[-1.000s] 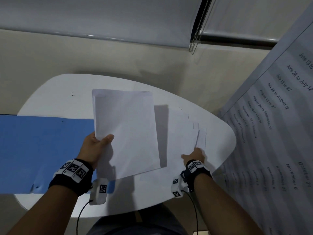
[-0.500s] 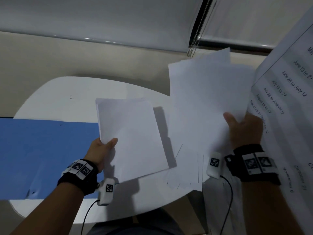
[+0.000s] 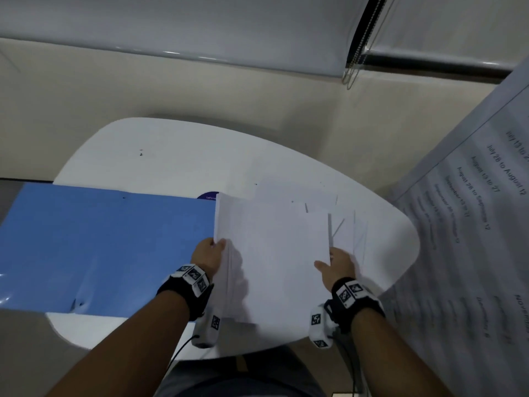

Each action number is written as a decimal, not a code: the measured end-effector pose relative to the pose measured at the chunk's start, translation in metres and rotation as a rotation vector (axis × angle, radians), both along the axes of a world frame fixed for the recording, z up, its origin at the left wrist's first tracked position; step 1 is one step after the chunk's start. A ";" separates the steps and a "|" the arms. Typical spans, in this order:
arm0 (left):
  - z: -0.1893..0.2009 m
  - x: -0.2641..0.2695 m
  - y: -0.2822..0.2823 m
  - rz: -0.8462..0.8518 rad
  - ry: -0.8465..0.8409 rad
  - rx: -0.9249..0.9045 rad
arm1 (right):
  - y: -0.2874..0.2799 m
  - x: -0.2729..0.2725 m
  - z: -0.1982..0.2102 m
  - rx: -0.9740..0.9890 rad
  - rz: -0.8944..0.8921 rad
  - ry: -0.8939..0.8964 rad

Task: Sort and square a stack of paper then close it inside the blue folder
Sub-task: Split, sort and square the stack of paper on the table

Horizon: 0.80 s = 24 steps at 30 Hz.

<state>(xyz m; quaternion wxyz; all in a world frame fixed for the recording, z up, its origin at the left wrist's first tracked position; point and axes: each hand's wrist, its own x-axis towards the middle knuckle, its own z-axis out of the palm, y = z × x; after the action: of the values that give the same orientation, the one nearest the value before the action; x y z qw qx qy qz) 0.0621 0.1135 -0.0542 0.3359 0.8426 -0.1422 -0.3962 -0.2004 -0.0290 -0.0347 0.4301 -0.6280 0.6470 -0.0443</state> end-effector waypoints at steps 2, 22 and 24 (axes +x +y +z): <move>0.001 -0.004 -0.001 0.007 -0.020 0.015 | 0.004 0.008 0.001 0.005 0.078 0.025; 0.114 -0.001 0.015 -0.098 0.164 -0.637 | 0.003 0.046 0.097 0.102 -0.071 -0.803; 0.123 -0.001 0.002 -0.130 0.014 -0.652 | 0.004 0.049 0.121 -0.042 -0.098 -0.844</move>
<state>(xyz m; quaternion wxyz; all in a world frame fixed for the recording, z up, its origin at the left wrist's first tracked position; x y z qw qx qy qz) 0.0612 0.1155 0.0692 0.5628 0.6773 -0.3126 -0.3561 -0.1509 -0.0253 0.0859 0.6417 -0.5318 0.4425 -0.3311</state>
